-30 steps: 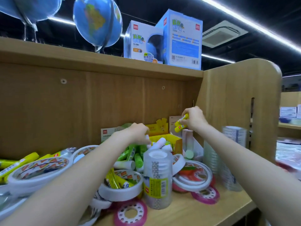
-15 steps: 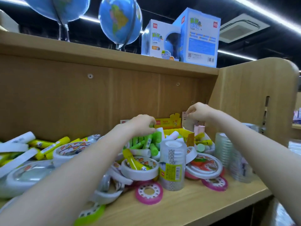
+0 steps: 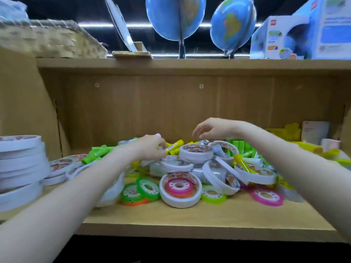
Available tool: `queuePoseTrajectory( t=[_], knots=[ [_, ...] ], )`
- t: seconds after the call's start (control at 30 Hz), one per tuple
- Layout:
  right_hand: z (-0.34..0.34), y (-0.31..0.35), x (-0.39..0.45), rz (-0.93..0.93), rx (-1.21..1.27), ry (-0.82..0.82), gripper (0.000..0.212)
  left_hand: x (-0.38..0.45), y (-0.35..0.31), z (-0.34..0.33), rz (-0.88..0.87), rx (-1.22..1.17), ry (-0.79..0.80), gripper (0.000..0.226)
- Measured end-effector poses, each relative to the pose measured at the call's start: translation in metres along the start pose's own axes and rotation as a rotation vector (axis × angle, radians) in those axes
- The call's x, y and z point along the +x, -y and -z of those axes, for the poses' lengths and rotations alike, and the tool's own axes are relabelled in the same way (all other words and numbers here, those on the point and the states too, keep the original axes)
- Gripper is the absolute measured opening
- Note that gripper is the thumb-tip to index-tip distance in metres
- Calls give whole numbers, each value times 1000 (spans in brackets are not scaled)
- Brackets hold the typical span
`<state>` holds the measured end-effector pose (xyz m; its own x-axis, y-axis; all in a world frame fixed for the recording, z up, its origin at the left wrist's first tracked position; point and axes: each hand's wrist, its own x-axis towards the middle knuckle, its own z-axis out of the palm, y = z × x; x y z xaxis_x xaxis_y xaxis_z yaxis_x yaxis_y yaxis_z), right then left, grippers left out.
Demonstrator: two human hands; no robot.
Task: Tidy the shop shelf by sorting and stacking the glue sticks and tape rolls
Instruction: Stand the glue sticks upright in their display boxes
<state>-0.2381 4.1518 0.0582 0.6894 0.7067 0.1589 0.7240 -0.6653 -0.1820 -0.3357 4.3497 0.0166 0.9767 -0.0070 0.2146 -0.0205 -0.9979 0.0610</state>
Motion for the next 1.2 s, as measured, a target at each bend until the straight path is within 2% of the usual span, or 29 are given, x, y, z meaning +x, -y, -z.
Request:
queuePoseTrajectory(
  t=[0.1,0.27,0.47,0.5,0.6,0.7,0.83,0.93,1.07,1.2],
  knots=[
    [-22,14,40,22,-8,102,39,1,21,6,6,24,69,41],
    [-32,27,79,-80,-52,287,53,10,37,0,-48,160,65,53],
    [-39,50,99,-71,-413,377,54,5,61,3,28,118,59,63],
    [-40,53,99,-60,-470,369,47,5,64,3,38,104,54,64],
    [-46,53,102,18,-597,222,7,7,65,2,72,62,14,70],
    [-46,43,101,3,-523,149,24,10,66,0,151,57,27,80],
    [-25,33,94,-42,-345,-27,12,5,80,6,171,-153,9,88],
    [-7,42,87,36,-200,-149,13,-3,98,13,150,-118,-76,74],
    [-9,80,92,237,-15,-144,15,-16,132,17,250,-103,-82,54],
    [-28,118,121,347,23,-76,6,-23,160,11,355,-45,112,65]
  ],
)
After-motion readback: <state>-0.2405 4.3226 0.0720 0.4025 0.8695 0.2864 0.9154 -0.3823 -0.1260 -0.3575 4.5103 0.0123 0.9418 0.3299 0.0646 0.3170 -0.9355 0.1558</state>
